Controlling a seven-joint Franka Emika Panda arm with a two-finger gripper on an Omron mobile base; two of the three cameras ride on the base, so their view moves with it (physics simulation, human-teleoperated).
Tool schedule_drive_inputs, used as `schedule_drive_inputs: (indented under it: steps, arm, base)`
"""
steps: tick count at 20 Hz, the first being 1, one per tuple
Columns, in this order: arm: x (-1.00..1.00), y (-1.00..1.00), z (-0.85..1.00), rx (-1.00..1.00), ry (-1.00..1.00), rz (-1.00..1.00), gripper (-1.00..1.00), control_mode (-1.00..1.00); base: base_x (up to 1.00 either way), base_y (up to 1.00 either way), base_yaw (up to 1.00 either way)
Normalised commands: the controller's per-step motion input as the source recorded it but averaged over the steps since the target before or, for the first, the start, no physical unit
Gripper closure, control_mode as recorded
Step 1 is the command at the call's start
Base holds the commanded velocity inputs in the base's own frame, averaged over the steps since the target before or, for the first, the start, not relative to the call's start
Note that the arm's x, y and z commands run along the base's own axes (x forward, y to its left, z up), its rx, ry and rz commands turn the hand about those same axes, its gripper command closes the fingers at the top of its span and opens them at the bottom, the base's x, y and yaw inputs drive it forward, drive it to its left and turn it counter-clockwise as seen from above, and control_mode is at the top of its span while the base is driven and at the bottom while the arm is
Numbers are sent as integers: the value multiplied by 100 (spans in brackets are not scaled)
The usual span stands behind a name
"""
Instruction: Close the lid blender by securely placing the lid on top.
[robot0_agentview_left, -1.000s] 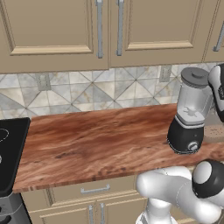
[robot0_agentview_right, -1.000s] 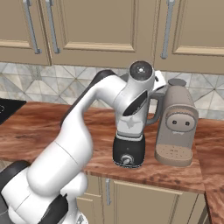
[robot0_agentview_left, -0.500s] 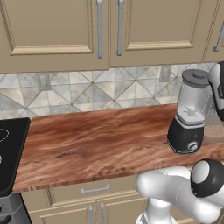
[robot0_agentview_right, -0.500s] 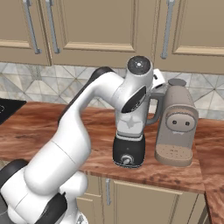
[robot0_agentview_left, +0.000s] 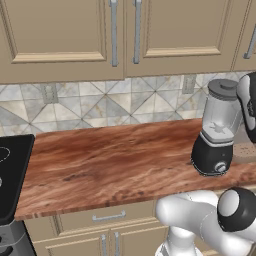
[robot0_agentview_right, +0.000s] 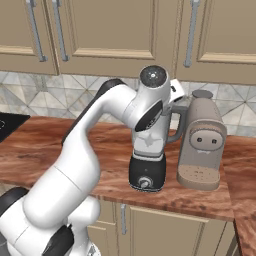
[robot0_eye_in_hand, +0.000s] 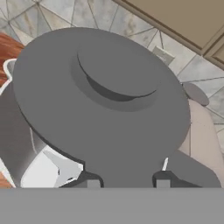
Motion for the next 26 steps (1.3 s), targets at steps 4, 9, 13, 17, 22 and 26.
schedule_drive_inputs:
  steps: [4,9,13,17,22,26]
  arm:
    - [-48,-12,-4,0,-1,5,100,-100]
    - [-58,-18,0,0,-1,5,100,-100]
    - [-19,0,2,0,1,5,100,-100]
    - [-6,0,24,0,1,1,100,-100]
    - [-17,0,25,-1,1,0,100,-100]
    - [-24,0,2,-1,4,0,100,-100]
  base:
    - [0,0,0]
    - [0,0,0]
    - [0,0,0]
    - [0,0,0]
    - [0,0,0]
    - [0,0,0]
